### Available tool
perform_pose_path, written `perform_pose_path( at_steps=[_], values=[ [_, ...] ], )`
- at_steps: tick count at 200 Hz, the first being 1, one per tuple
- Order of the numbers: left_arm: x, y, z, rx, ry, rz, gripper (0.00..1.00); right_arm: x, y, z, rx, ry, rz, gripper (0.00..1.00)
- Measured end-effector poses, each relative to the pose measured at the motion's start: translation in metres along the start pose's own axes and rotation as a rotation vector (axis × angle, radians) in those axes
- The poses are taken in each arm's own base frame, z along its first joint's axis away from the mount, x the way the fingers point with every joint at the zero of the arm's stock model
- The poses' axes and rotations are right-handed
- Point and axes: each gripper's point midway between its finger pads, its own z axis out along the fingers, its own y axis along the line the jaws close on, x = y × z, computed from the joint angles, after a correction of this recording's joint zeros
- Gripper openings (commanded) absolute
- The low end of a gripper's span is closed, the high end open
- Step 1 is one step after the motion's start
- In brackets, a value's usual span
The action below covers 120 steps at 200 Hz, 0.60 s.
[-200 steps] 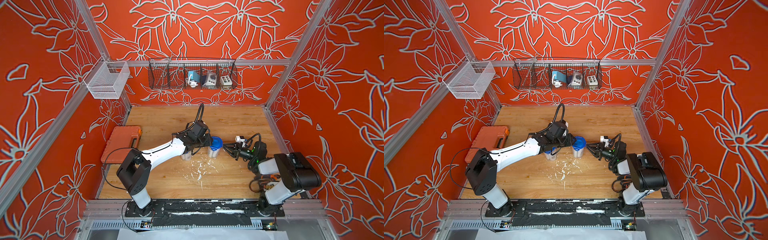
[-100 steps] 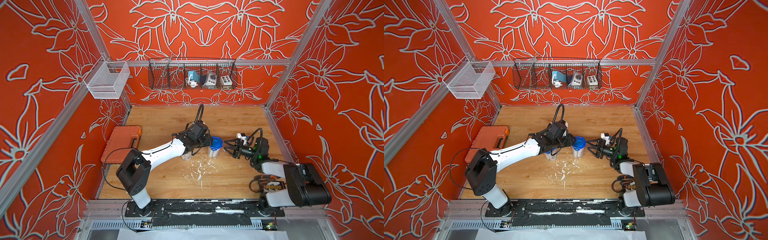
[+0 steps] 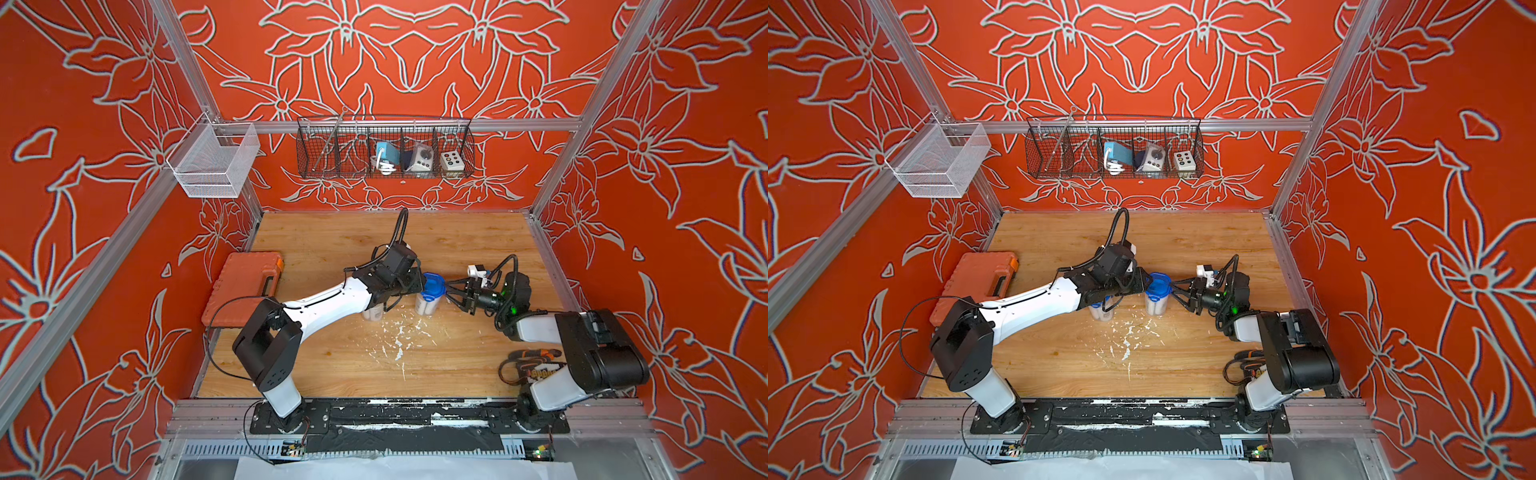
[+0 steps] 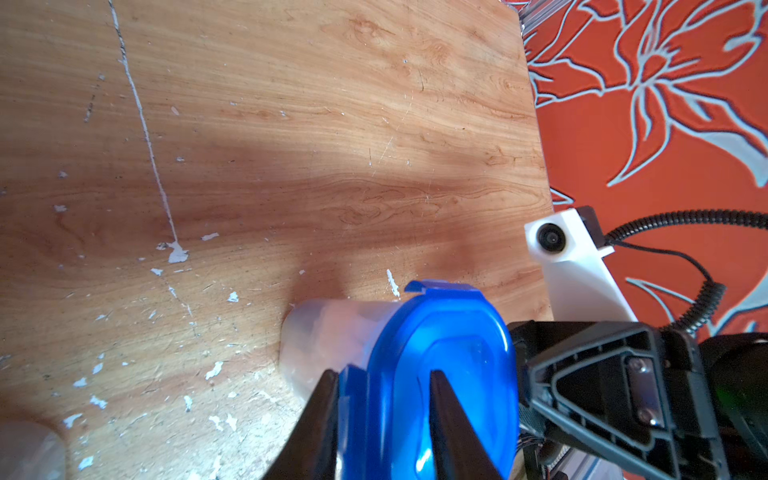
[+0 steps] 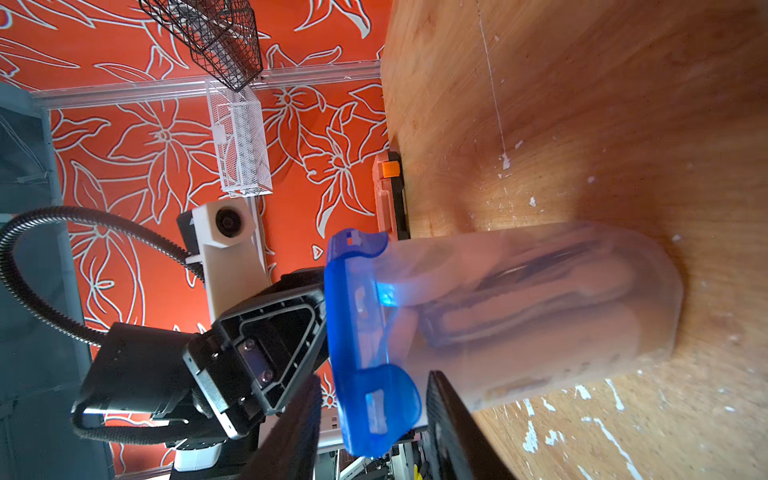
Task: Take out toiletry kits
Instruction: Unfasten the latch on the container.
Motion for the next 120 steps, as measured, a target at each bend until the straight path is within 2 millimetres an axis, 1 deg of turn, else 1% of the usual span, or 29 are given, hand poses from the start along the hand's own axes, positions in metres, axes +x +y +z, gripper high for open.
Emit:
perform_pose_path(
  at_steps=[27, 44, 63, 120],
  values=[
    [0.0006, 0.0001, 0.0006, -0.001, 0.001, -0.002, 0.3, -0.0032, -0.0025, 0.002, -0.015, -0.003, 0.004, 0.38],
    [0.0002, 0.001, 0.0009, -0.005, -0.004, -0.004, 0.3, -0.0066, -0.0004, 0.003, -0.042, -0.007, -0.004, 0.32],
    [-0.0025, 0.0018, 0.0013, -0.009, -0.02, -0.005, 0.3, -0.0092, 0.0008, 0.0038, -0.067, -0.012, -0.021, 0.3],
    [-0.0034, 0.0022, 0.003, -0.006, -0.032, -0.005, 0.28, -0.0015, -0.0007, -0.0026, -0.074, -0.02, -0.017, 0.22]
  ],
)
